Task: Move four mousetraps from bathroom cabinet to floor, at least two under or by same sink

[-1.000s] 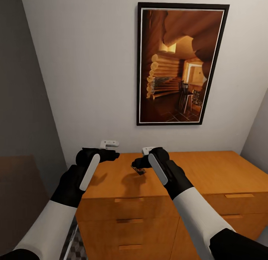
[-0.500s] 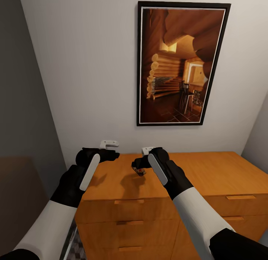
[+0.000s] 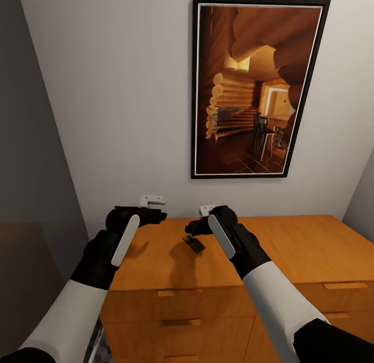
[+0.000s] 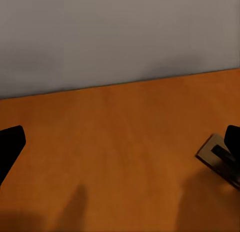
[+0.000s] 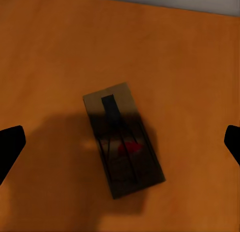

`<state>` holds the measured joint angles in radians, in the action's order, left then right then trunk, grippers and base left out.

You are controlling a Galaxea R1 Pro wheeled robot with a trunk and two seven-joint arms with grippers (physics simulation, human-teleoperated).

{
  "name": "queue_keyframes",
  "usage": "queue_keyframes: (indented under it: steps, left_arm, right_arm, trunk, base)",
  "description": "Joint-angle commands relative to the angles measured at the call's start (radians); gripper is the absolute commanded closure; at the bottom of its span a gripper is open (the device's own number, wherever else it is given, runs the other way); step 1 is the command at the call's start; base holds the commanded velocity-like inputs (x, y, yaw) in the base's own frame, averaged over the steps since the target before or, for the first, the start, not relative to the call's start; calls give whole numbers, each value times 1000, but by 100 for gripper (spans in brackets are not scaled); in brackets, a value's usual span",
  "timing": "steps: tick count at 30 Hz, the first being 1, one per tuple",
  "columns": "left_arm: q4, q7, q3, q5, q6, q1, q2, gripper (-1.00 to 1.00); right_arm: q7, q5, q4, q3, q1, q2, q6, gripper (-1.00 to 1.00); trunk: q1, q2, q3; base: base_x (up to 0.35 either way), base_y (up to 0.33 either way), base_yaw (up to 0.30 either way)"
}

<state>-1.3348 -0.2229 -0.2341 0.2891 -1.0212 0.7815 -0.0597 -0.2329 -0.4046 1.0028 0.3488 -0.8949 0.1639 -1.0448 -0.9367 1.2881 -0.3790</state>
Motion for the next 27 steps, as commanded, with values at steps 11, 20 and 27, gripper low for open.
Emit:
queue_keyframes:
  steps: [11,20,27]
  left_arm:
    - [2,-15,-1,12,-2,1,0,-100]
    - [5,-16,-1,14,-3,1,0,-100]
    - [5,-16,-1,16,-3,1,0,-100]
  right_arm:
    - [-7,-14,0,-1,-1,-4,-2,-100]
    - [0,-26,-20,-4,-2,-4,-2,-100]
    - [1,-29,-40,-6,-18,-2,-2,-100]
  trunk:
    - [0,1,-1]
    - [0,1,-1]
    - [0,1,-1]
  base:
    - [8,0,0]
    - [1,0,0]
    - [0,0,0]
